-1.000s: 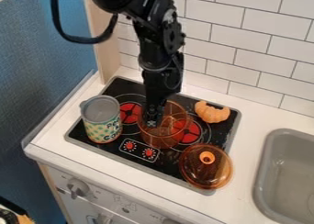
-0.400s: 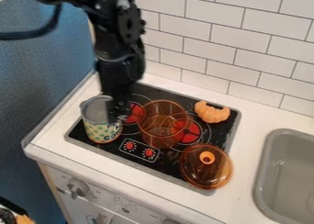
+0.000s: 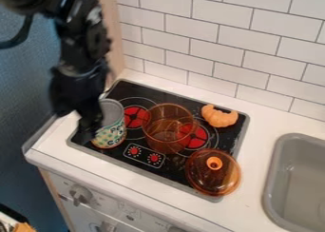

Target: Move the object the the top left of the stove

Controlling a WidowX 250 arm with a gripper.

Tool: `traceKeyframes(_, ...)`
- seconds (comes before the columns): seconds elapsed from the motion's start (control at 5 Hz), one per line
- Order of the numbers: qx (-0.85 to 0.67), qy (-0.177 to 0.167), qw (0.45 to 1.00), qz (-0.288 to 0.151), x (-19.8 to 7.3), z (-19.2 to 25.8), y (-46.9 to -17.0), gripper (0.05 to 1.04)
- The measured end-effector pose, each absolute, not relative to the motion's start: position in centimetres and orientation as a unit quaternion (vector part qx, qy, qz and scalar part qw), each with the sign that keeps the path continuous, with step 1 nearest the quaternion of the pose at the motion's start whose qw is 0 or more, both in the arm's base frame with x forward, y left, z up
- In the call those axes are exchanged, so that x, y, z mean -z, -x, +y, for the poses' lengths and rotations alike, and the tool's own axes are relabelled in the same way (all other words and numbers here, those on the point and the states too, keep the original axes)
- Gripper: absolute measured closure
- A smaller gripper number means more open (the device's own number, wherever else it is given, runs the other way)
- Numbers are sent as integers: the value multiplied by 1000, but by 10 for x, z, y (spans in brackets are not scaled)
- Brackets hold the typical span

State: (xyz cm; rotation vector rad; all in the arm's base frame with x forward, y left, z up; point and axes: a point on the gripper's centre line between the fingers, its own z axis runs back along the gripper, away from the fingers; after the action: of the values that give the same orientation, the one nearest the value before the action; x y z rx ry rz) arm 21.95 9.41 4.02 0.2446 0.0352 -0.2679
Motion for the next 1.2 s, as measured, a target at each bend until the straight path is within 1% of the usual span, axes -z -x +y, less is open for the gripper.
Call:
traceKeyframes(0.2,38,-79,996,19,-14,114,-214,84)
traceKeyframes(0.4,21,-51,998,3,5,119,-217,84)
traceKeyframes(0.6,28,-16,999,-18,17,121,-226,84)
traceKeyframes(0.8,48,-11,999,-20,23,125,-237,84)
traceKeyframes(1.0,66,-8,998,-18,31,119,-255,84)
traceKeyframes(1.2,69,-20,997,-14,35,122,-274,84)
